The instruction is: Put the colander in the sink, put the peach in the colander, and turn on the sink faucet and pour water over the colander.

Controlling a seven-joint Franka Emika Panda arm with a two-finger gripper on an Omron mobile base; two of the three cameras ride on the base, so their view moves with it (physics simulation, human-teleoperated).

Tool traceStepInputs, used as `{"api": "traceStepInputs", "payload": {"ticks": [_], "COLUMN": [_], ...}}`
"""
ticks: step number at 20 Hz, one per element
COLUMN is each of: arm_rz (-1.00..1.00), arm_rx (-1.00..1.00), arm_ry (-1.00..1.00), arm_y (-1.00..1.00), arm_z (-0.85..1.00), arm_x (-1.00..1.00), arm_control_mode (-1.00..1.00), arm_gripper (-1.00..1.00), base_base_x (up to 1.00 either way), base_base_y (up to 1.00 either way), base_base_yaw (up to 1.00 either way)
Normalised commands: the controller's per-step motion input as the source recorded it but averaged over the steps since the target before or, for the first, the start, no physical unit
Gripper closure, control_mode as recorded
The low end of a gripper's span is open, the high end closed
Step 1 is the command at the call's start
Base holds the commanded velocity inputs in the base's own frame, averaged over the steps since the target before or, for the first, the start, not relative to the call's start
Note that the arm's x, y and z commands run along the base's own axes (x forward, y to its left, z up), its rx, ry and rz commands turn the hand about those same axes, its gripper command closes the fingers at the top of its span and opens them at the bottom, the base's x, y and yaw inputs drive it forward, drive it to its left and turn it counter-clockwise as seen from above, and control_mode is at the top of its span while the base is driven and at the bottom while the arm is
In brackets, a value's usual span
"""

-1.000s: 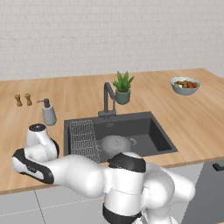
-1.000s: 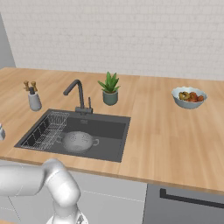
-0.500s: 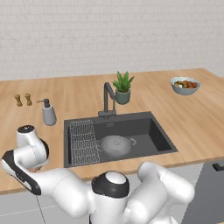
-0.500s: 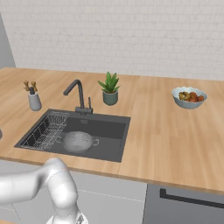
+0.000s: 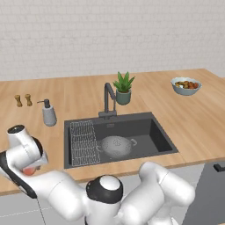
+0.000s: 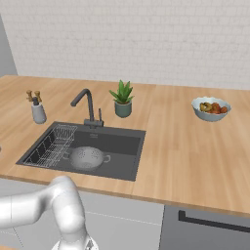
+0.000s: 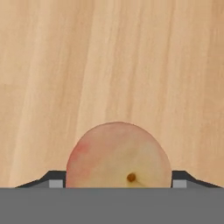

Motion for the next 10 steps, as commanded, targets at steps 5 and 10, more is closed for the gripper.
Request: {"api": "traceStepInputs", "payload": {"ticks": [5,10], "arm_rz": [-0.15,-0.16], "arm_rx": [0.01,0.12], "arm_ry": [0.00,0.00], "arm_y": [-0.96,-1.00], "arm_z": [0.28,0.35], "arm_x": [0.00,0.00], "arm_control_mode": [-1.00,-1.00], "arm_gripper": [1.00,1.00], "base_base_x": [0.00,0.00], "base_base_y": [0.00,0.00], "base_base_yaw": [0.00,0.00]}}
